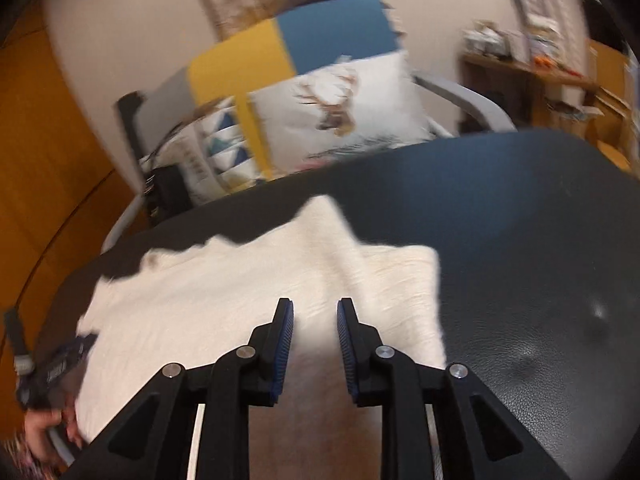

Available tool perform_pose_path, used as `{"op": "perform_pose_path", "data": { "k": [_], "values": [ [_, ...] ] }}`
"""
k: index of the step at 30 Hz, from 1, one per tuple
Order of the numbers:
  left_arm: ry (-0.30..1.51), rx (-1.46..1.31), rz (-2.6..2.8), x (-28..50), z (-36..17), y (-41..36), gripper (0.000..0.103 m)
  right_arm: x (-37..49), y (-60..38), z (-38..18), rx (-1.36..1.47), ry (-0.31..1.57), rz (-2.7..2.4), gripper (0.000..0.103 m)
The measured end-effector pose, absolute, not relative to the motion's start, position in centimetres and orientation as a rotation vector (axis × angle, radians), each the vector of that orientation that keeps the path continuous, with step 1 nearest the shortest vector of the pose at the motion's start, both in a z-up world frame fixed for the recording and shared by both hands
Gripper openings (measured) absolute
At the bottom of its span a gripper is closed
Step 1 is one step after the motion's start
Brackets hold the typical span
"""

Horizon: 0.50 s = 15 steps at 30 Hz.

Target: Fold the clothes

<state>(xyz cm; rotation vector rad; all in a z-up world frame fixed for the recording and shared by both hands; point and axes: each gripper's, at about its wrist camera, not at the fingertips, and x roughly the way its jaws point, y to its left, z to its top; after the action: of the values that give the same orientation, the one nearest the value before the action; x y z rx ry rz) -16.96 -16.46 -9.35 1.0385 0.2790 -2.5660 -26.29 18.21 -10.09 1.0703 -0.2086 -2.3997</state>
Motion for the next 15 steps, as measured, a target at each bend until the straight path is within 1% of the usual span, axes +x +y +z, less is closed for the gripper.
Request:
{"op": "perform_pose_path", "data": {
  "k": [2,3,4,5,7,8,12,15],
  "values": [
    [0.196,1.058,-2.536,-16.4,-9.4,-16.2,0.085,-26.1,18.3,-11.6,1.140,-0.126,-2.379,0.020],
    [0.196,1.075,-2.526,-16.2,-9.4,-16.5,0.085,-26.1,18.6,-12.6,1.190,-0.104,-2.380,0.019],
    [0.196,1.091,-2.517,-16.0,-9.5,-16.8,0.085,-26.1,19.2,-13.2,1.189,-0.144,-2.368,0.018],
    [0.227,1.085,-2.523,-15.6,-9.1,-17.1,0.085,-26.0,20.1,-13.4,1.173,-0.231,-2.347,0.018],
    [0.292,1.043,-2.538,-14.4,-8.2,-18.1,0.085,-25.9,21.8,-12.9,1.160,-0.393,-2.297,0.021],
    [0.315,1.024,-2.541,-13.9,-7.9,-18.5,0.085,-25.6,22.6,-12.4,1.134,-0.439,-2.304,0.021],
    [0.512,1.004,-2.518,-12.5,-7.9,-22.0,0.085,-25.1,25.3,-11.1,1.101,-0.471,-2.356,0.026],
    [0.766,1.080,-2.458,-12.3,-9.3,-24.9,0.085,-26.9,26.6,-12.0,1.202,-0.521,-2.300,0.031]
  ]
}}
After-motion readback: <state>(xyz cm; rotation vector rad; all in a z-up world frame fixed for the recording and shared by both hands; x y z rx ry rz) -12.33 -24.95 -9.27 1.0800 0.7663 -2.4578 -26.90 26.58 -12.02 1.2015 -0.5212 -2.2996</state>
